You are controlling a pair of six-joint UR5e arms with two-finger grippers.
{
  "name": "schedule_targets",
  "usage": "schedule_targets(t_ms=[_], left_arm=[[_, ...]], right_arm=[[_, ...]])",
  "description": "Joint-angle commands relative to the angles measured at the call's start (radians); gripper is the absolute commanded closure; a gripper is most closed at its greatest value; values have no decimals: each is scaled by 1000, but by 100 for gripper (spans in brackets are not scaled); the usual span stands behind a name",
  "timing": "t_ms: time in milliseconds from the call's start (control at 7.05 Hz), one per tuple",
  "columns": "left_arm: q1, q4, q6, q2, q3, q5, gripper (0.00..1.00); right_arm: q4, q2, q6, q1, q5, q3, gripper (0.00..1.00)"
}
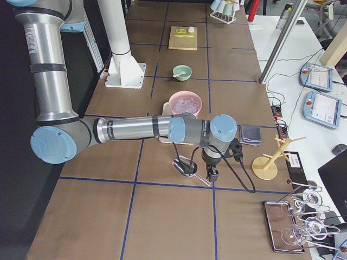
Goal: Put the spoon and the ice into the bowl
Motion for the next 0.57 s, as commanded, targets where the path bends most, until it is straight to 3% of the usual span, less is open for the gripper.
schedule_targets(t_ms=[0, 284, 426], left_arm=[[0, -2, 0, -1, 8, 0, 0], [0, -5, -1, -2, 28, 0, 0], [0, -5, -1, -1, 42, 0, 0]], right_arm=[[211, -86, 124, 7, 2, -35, 0], [223, -82, 200, 24, 38, -31, 0], [216, -82, 200, 41, 98, -31, 0]])
